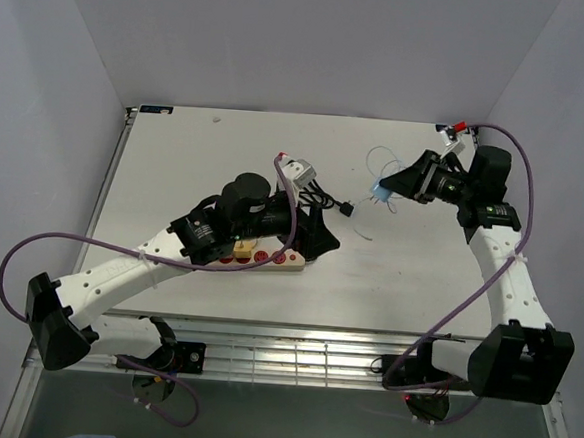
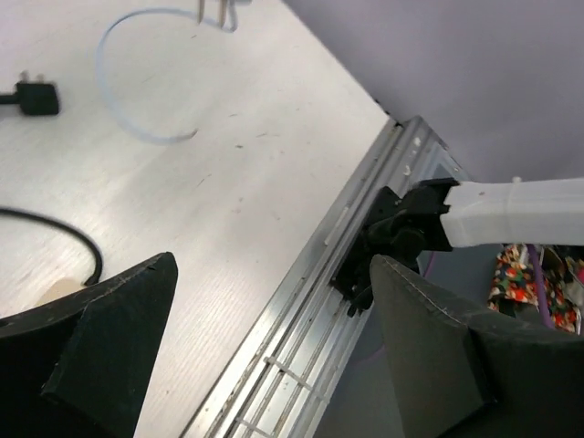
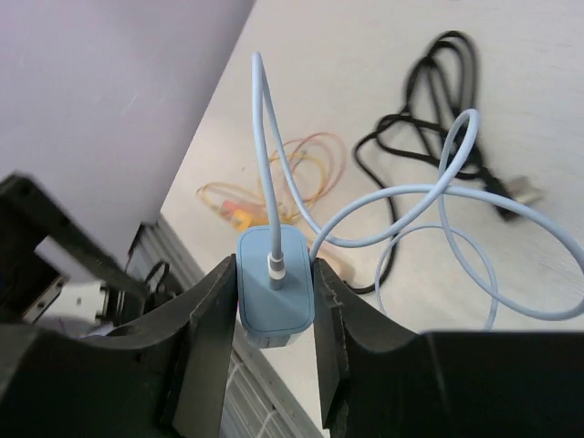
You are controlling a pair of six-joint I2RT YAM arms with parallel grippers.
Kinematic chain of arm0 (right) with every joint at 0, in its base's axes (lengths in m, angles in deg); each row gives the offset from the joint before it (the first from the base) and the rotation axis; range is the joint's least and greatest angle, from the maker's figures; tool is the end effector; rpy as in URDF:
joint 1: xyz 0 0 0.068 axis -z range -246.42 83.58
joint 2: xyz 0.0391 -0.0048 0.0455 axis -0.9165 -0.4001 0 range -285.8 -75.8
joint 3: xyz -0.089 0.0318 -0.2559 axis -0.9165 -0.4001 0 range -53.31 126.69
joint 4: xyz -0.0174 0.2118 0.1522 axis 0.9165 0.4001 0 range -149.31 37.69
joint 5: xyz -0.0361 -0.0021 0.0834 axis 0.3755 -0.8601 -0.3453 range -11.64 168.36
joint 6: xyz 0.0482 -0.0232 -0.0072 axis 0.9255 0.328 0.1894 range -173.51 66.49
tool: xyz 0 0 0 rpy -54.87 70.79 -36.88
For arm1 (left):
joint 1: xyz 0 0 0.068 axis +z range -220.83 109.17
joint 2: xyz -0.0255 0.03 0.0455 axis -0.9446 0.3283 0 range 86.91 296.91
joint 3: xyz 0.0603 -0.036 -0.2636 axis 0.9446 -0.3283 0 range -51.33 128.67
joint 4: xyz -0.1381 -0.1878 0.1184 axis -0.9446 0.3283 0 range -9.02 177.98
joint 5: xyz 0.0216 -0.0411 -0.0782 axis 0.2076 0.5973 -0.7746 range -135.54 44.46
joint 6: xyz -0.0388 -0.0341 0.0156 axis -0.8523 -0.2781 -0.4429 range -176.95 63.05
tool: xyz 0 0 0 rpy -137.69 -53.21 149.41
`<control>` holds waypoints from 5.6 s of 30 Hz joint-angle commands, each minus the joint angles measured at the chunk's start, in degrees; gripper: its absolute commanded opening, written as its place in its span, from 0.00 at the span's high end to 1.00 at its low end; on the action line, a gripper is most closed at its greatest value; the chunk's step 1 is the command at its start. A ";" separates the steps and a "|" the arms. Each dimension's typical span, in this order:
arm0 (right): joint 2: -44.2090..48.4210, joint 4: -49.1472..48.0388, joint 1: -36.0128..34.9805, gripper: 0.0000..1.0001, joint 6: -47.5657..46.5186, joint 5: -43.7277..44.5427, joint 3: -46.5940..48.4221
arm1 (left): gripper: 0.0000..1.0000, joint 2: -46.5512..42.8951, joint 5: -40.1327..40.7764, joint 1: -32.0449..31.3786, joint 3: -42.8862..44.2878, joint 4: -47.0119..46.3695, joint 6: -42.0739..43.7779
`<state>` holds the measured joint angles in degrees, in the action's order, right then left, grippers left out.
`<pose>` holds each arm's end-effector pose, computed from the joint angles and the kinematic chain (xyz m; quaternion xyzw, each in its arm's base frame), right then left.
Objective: Insert the plug
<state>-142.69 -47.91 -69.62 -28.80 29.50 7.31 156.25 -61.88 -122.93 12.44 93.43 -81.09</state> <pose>0.2574 0.0412 0.3596 -0.1027 0.7677 0.4536 0.4409 0.1638 -0.2266 0.3630 0.2745 0.7570 -0.4495 0.3867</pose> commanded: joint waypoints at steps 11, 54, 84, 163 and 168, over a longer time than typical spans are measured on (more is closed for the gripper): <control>-9.38 -10.69 -3.39 0.92 3.68 11.93 -3.22 | 0.02 -14.48 24.78 11.99 -8.81 31.22 -25.77; -31.63 -38.03 -39.60 0.92 -44.30 7.02 -9.03 | 0.44 -11.07 8.00 50.86 -41.00 7.42 -32.73; -32.43 -39.26 -39.16 0.92 -50.64 11.77 -13.07 | 0.50 -7.91 7.46 51.57 -42.32 6.36 -30.17; -45.77 -73.69 -41.19 0.92 -35.61 28.74 -43.30 | 0.52 -10.89 6.76 51.57 -42.76 8.21 -28.50; -47.02 -69.51 -40.65 0.92 -37.80 25.67 -39.45 | 0.52 -11.42 7.46 51.57 -42.76 8.82 -28.42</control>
<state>-184.29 -141.83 -110.60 -67.02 53.74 -31.21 145.28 -56.85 -71.65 -29.75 99.40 -110.56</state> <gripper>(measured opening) 0.398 0.483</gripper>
